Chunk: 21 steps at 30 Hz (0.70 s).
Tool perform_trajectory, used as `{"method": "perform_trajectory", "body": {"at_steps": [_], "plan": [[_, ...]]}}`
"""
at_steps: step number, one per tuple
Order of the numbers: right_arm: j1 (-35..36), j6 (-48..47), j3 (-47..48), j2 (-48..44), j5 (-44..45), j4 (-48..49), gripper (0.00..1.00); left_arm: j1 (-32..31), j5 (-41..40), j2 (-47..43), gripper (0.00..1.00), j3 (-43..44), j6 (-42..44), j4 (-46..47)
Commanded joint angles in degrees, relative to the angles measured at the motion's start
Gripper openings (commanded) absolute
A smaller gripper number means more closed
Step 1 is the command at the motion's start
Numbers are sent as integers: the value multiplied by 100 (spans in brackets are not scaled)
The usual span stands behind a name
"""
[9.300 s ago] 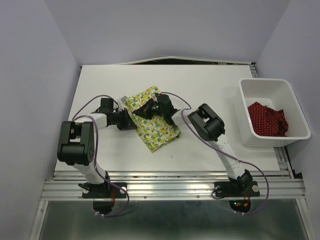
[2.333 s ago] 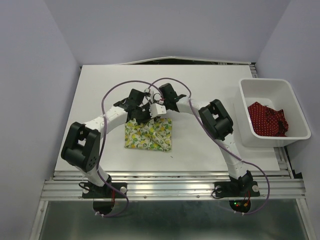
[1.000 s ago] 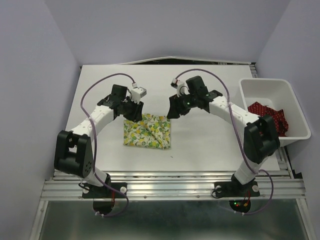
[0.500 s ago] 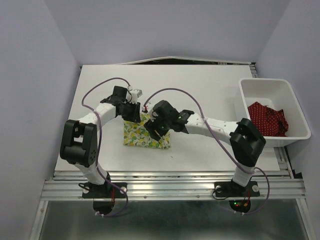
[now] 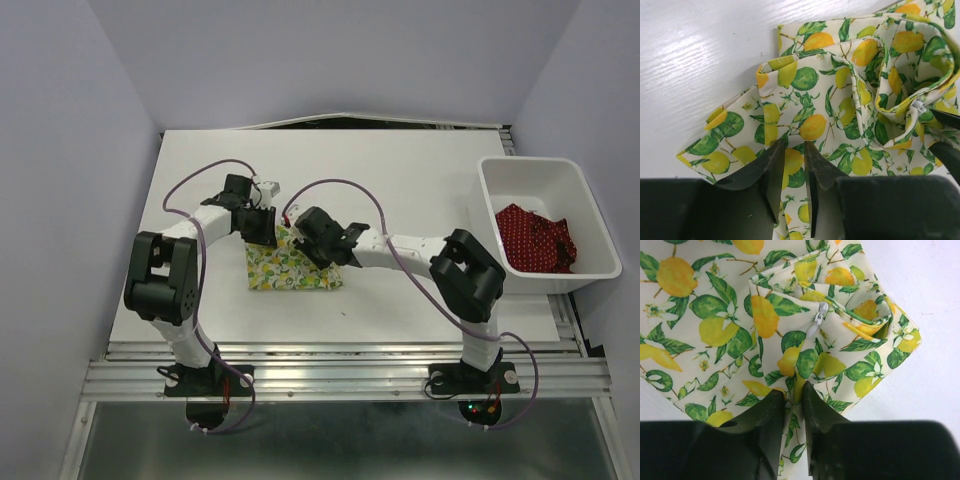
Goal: Fold and stack the skirts
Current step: Fold the skirt
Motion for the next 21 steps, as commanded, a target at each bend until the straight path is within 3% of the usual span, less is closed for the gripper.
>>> {"method": "perform_trajectory", "body": {"at_steps": [1, 4, 11, 15, 21], "plan": [[45, 8, 30, -427, 71, 441, 23, 67, 147, 81, 28, -81, 30, 80], [45, 35, -41, -498, -34, 494, 20, 93, 112, 107, 27, -64, 38, 63], [-17, 167, -76, -436, -368, 494, 15, 278, 138, -103, 39, -55, 117, -25], [-139, 220, -93, -410, -579, 494, 1, 287, 226, -217, 42, -64, 179, 1], [-421, 650, -146, -384, -1228, 521, 1, 305, 156, -165, 43, -46, 205, 54]]}}
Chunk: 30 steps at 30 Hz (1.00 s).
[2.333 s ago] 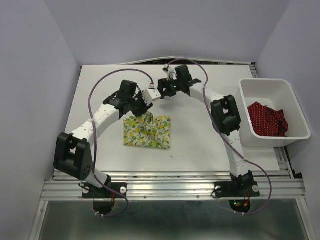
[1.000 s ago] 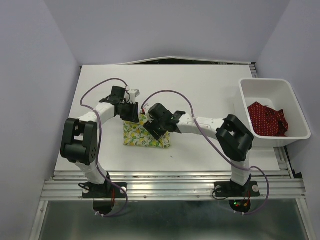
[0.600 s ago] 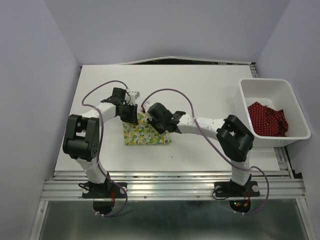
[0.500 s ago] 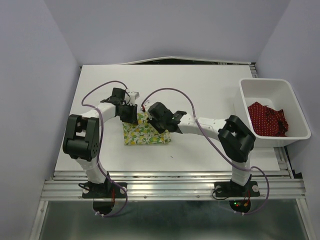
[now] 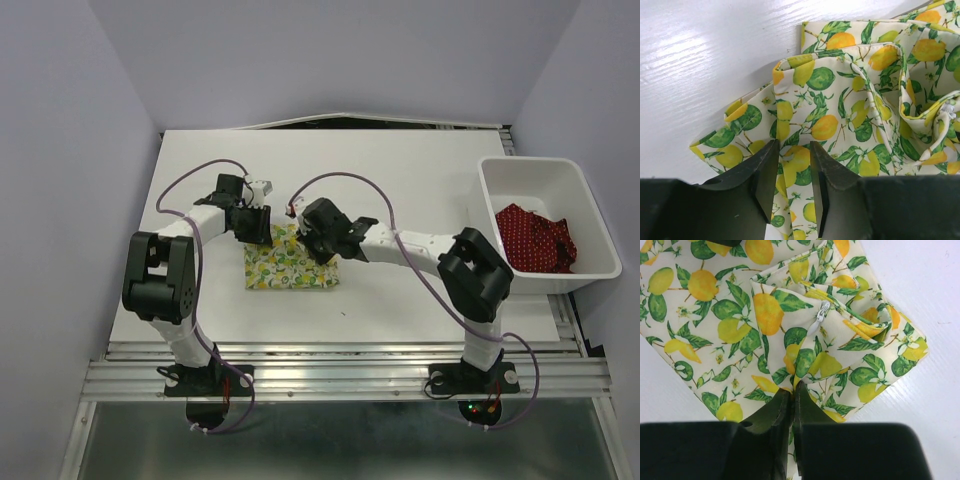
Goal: Fold and stack the skirts
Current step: Fold the skirt
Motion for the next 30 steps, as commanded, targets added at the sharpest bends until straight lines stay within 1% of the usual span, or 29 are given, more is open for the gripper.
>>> {"method": "perform_trajectory", "body": {"at_steps": [1, 5, 9, 17, 20, 22, 26, 27, 29, 30], "plan": [[-305, 375, -92, -161, -640, 276, 1, 20, 80, -204, 43, 0, 109, 45], [-569, 665, -197, -204, -1211, 390, 1, 20, 115, -99, 44, 70, 109, 72], [-877, 937, -460, -397, -1756, 680, 1, 38, 123, -72, 48, 70, 83, 133], [-1263, 1648, -856, -416, -2713, 1128, 1, 91, 36, 33, 47, 17, -58, 186], [-1421, 1921, -927, -302, -2995, 1251, 1, 99, 141, 95, 43, 9, -75, 204], [-1492, 2018, -935, -223, -3118, 1304, 1, 99, 246, 112, 38, 9, -67, 212], [-1685, 2290, -918, -47, -3312, 1383, 1, 99, 562, 60, 35, 17, -40, 221], [-1686, 2326, -918, -20, -3330, 1392, 1, 99, 607, 33, 31, 17, -31, 221], [-1738, 2422, -927, 15, -3356, 1418, 2, 99, 686, 16, 26, 17, 4, 195], [-1738, 2449, -927, 50, -3356, 1419, 2, 99, 695, -2, 19, 17, 21, 177]]}}
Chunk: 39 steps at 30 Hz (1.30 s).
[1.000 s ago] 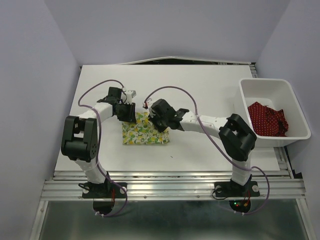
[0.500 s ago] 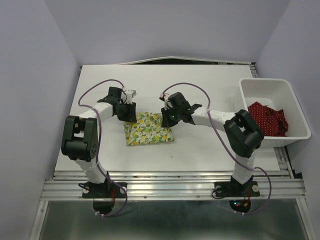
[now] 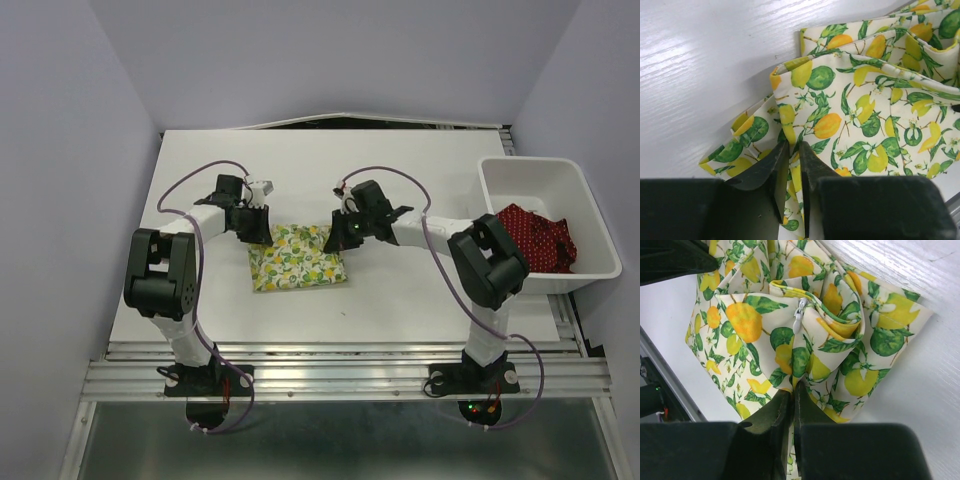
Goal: Fold and stack the skirts
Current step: Fold the skirt
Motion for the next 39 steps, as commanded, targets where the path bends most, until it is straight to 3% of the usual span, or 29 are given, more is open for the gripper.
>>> {"method": "perform_trajectory", "body": {"at_steps": [1, 3, 6, 8, 13, 15, 28, 33, 35, 39], "plan": [[-123, 325, 4, 142, -226, 321, 3, 34, 312, -155, 13, 9, 63, 13], [-123, 439, -30, 160, -235, 339, 4, 51, 295, -164, 0, -9, 89, -30], [-185, 562, -110, 160, -130, 348, 10, 227, 251, -199, 0, -88, 81, -75], [-246, 658, -162, 134, 19, 339, 18, 358, 207, -225, 0, -132, 89, -118], [-299, 694, -294, 98, 212, 339, 51, 421, 49, -77, 0, -202, 125, -101], [-299, 685, -303, 107, 230, 330, 54, 421, 66, -6, 0, -202, 116, -101], [-483, 686, -330, -270, 160, 173, 58, 421, -127, 249, 0, -106, 212, -171], [-484, 431, -321, -631, 3, -223, 66, 421, -92, 109, 0, -150, 221, -163], [-484, 378, -251, -658, -147, -460, 62, 421, -39, 39, 0, -167, 177, -163], [-484, 421, -320, -517, -734, -567, 44, 421, 84, -93, 0, -194, 72, -128]]}}
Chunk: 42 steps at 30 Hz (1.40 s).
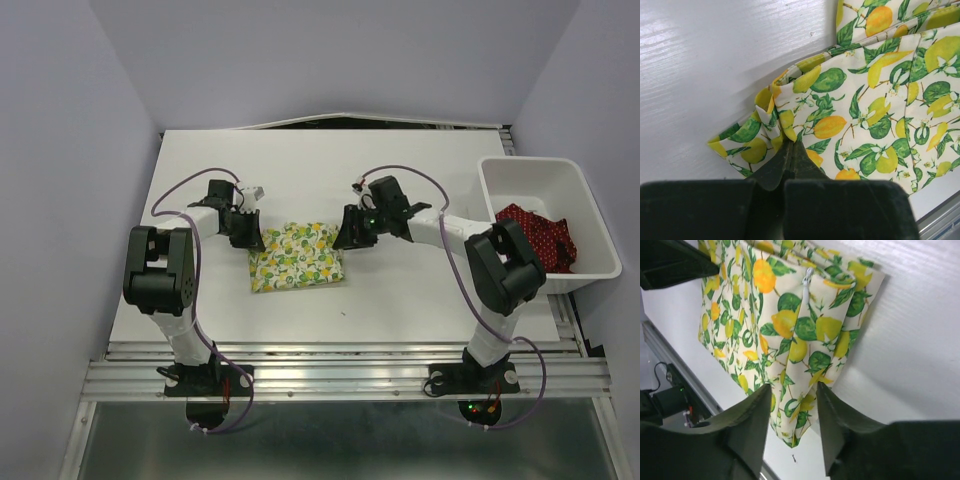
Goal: Fold and stack the skirts
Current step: Fold the skirt
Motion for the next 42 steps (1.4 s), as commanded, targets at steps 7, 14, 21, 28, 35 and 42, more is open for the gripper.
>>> {"method": "perform_trajectory", "body": {"at_steps": [7, 14, 21, 28, 35, 42], "plan": [[4, 212, -338, 155, -1161, 101, 48, 45, -166, -306, 1, -32, 56, -125], [4, 71, -118, 568, -1205, -67, 38, 45, -166, -271, 1, -85, 57, -73], [4, -8, -390, 305, -785, -32, 1, 54, -323, -218, 0, -23, 144, -152], [4, -290, -391, 216, -737, -172, 5, 62, -518, -121, 0, 65, 241, -204], [4, -237, 31, -459, -1021, 91, 69, 62, 220, -569, 23, 38, 460, -222], [56, -589, 909, -478, -784, 82, 58, 62, -129, -1298, 38, 47, 207, 76]]}}
